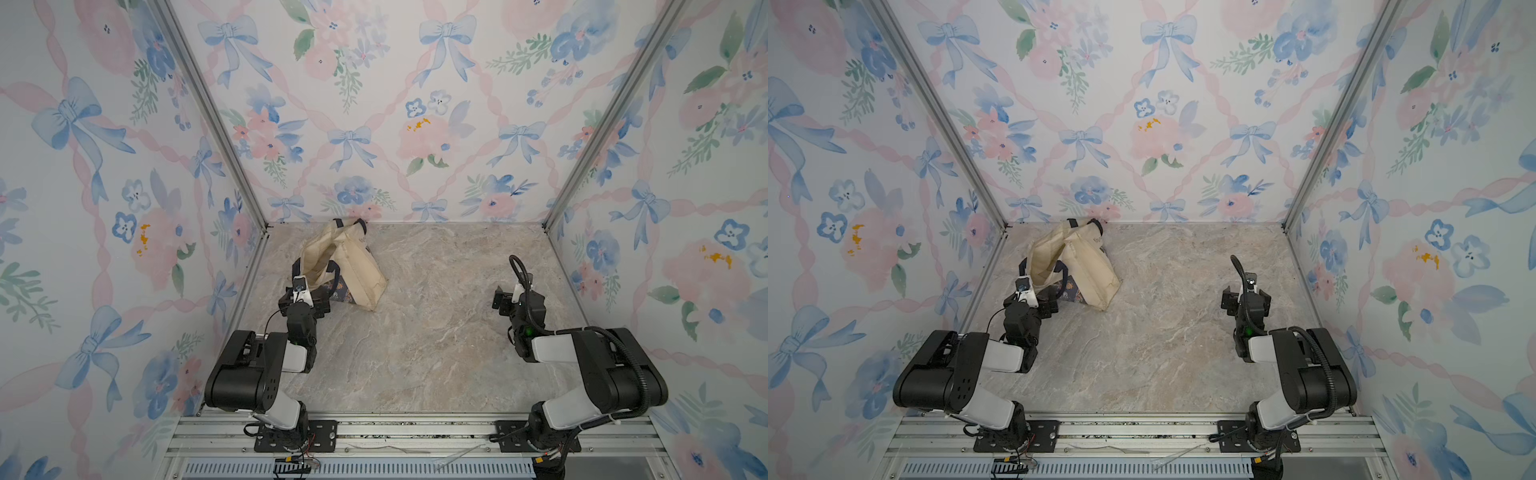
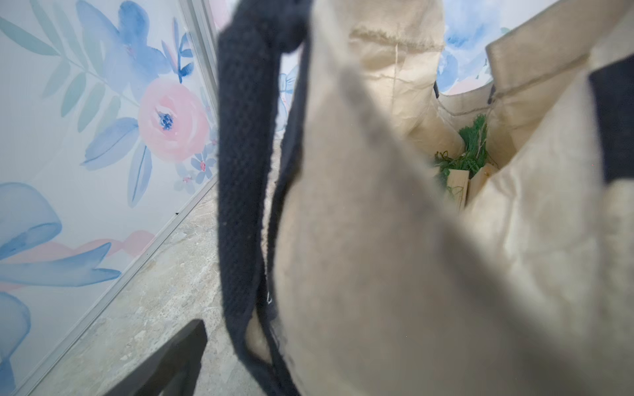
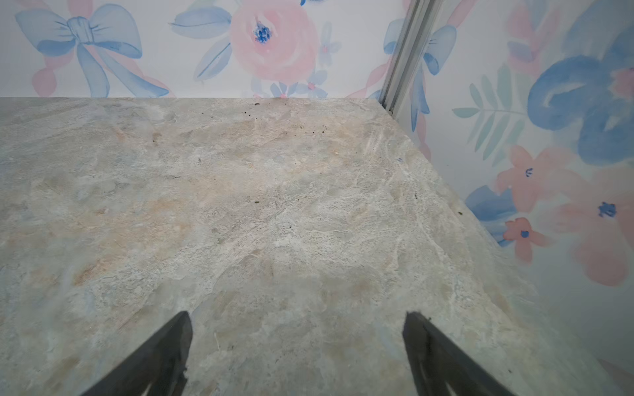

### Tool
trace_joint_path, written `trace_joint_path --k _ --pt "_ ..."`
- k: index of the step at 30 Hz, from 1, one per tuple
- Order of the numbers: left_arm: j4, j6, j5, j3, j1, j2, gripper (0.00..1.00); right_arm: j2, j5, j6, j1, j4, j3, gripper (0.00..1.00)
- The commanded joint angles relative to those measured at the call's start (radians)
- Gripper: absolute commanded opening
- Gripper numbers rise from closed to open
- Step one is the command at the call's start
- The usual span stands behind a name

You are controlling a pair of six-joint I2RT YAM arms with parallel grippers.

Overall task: Take out the folding fans from the tote bags
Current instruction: Pick up the canvas bag from the center of the board.

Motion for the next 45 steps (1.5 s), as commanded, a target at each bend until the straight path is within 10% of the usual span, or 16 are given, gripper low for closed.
trace_joint_path --k 1,20,31,45 --pt "0.018 -0.011 -0.015 -0.012 -0.002 0.009 0.98 -0.004 0.007 0.001 0.001 -0.012 0.019 0.97" --pt "0.002 -0.006 -0.026 -0.001 -0.008 -0.007 0.98 -0.013 -0.024 -0.029 0.017 -0.022 0.023 0.97" --pt "-0.846 -0.154 -0.105 0.322 -0.025 -0.295 0.98 -0.207 -0.323 -0.086 0.014 -0.719 0.379 0.96" --pt "-1.555 -0.7 0.08 0.705 -0.025 -0.505 0.98 0.167 -0.593 -0.002 0.282 -1.146 1.063 0.97"
